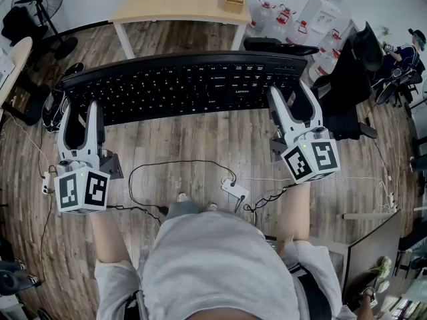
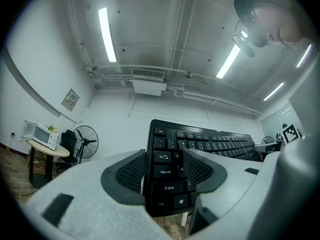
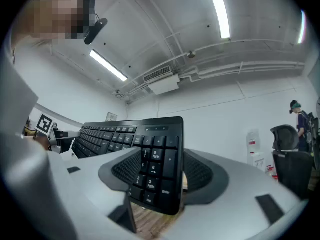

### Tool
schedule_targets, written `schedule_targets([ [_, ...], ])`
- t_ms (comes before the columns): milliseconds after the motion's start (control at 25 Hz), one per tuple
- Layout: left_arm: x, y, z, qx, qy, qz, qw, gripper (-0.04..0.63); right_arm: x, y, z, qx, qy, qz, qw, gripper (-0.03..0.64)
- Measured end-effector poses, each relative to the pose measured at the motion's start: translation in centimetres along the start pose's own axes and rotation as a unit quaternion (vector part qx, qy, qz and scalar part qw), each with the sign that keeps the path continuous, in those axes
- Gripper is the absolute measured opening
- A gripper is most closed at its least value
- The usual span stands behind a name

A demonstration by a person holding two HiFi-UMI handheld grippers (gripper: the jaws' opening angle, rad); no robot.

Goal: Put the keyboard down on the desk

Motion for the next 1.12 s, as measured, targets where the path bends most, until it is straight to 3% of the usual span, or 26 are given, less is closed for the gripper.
schedule_targets([
  [1120,0.8,0.0,-0.3,-0.005,0.014,0.007,0.9999,0.232,0.6,-0.4,-0.3,0.002,0.018,-0.002,1.000,0.261],
])
Point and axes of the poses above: the fingertips, and each gripper's own axes: z forward along the fingers, y to its right, x out of its top, the point moved 3 cm from there along -z, backward along the fingers
